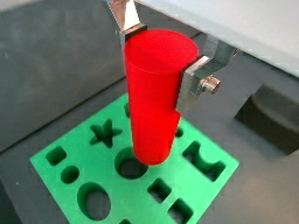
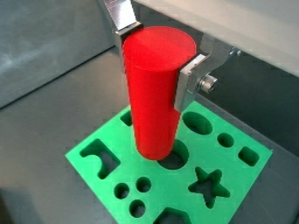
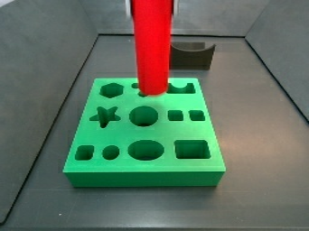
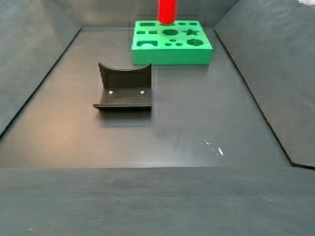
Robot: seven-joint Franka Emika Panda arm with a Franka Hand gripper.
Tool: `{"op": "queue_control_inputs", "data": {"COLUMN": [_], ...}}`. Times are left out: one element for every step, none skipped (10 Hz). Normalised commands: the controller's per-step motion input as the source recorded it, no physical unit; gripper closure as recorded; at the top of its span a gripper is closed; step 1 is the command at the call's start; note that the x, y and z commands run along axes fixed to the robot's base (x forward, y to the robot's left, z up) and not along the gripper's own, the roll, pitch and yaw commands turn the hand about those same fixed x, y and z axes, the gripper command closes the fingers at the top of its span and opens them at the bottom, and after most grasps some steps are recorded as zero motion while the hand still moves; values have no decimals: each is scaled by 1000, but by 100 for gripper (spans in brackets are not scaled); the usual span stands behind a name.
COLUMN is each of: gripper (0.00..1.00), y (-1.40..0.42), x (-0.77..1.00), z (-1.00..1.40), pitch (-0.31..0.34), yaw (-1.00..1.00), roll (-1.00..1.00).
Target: Insert the round object.
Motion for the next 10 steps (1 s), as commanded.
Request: {"op": "queue_control_inputs", "data": {"gripper": [100,100,100,100,100,100,100,100,100,100], "y": [-171,-23,-77,-71,0,0,-97,-143,-129,-197], "x": [-277,-211,-126,-137,-117,-103,0,294,400,349], "z": [-594,-351,-269,-203,-197,-206,-251,-263,-209,-160], "pitch": [-150,-14,-6,-19,-23,-27,-36,3,63,47], "yaw": [0,0,0,0,0,0,0,0,-14,-17], "roll": [0,-147,-167,-74,-17,-1,-50,0,33,20]}}
